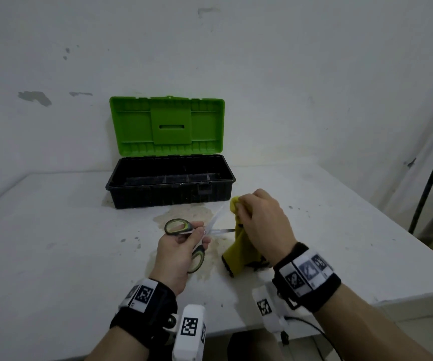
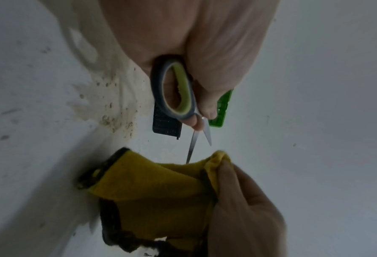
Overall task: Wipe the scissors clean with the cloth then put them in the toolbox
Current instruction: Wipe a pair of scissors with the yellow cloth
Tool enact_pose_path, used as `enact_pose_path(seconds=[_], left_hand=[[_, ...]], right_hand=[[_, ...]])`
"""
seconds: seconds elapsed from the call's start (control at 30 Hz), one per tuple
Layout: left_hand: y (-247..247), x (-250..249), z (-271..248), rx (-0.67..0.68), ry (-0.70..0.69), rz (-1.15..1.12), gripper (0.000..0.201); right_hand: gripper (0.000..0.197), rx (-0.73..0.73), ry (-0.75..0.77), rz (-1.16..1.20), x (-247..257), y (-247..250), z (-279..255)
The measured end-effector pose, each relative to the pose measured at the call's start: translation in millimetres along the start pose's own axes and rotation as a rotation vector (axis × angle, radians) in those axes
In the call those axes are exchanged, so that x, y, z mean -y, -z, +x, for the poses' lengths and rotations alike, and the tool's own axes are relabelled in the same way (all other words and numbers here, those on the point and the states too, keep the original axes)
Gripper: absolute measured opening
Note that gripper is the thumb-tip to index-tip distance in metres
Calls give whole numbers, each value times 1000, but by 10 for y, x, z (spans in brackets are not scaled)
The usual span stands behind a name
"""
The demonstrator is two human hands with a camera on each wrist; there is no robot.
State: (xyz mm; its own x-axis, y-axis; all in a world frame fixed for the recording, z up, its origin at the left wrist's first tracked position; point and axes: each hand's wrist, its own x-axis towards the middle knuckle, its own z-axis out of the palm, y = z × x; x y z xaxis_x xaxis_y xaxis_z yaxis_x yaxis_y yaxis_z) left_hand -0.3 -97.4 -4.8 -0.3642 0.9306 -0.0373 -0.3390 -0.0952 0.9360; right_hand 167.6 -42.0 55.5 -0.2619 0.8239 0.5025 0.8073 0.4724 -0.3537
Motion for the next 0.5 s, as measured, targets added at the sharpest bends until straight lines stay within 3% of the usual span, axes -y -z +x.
enact_pose_path(seconds=[0.13,0.33,0.5], left_hand=[[-59,3,-15,30,9,17,10],[-36,26,-48,5,48,10,8],[-53,34,-35,-62,90,-87,15]], right_hand=[[27,106,220,12,239,-139,-284],[26,51,14,-23,56,-89,-58],[17,70,110,68,214,-14,-179]])
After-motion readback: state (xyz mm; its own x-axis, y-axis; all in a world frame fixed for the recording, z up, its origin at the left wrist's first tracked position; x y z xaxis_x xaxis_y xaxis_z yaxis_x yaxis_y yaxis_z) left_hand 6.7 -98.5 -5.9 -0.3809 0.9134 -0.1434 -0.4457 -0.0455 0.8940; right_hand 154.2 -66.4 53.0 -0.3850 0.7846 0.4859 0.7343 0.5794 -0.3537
